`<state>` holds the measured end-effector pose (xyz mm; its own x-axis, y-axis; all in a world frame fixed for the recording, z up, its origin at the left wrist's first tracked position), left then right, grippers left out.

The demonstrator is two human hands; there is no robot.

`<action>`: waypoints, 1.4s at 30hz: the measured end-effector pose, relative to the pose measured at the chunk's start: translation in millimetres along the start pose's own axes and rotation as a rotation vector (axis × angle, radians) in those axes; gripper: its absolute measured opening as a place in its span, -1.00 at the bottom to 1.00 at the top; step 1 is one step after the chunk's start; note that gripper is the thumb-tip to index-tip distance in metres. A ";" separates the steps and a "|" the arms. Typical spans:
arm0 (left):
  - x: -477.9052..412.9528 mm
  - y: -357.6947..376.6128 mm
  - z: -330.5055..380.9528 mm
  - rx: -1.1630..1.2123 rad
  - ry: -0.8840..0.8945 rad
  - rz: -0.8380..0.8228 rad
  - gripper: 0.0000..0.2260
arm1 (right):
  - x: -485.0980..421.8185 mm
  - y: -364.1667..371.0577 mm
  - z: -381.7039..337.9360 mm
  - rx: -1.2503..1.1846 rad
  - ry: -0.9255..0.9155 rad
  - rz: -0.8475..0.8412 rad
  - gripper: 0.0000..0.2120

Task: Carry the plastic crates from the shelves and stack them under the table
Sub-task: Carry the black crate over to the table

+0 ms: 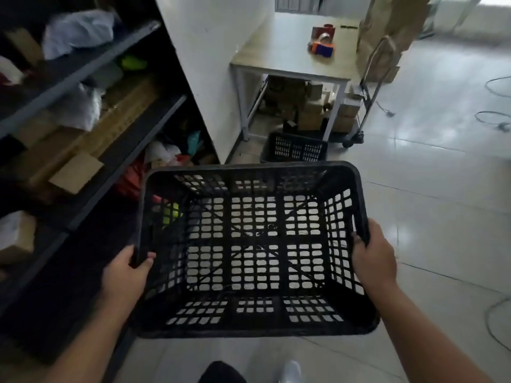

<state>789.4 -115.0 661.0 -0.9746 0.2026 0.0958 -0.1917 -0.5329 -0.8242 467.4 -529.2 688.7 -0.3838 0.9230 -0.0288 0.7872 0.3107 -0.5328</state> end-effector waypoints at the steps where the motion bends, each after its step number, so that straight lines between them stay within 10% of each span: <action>1: -17.4 8.9 18.1 0.004 0.008 -0.009 -0.75 | -17.4 -0.9 1.6 -0.011 0.010 0.003 -0.71; 26: -543.5 292.2 436.8 -0.171 0.317 -0.233 -0.82 | -530.8 119.0 25.9 0.007 0.258 0.242 -0.70; 42: -792.4 663.6 470.7 -0.199 0.089 -0.338 -0.83 | -866.9 318.9 254.3 0.100 0.382 0.102 -0.77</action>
<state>1379.8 -1015.9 300.9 -0.8447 0.4145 0.3386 -0.4653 -0.2561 -0.8473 928.4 -1288.0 328.7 -0.0845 0.9718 0.2203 0.7536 0.2070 -0.6239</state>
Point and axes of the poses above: each hand's wrist, its own x-axis away from the middle knuckle, its own y-axis out of the palm, z = x × y, the point moved 6 cm from there along -x, towards the middle knuckle, and after that the axes turned 11 degrees about -x, right-handed, at the moved point
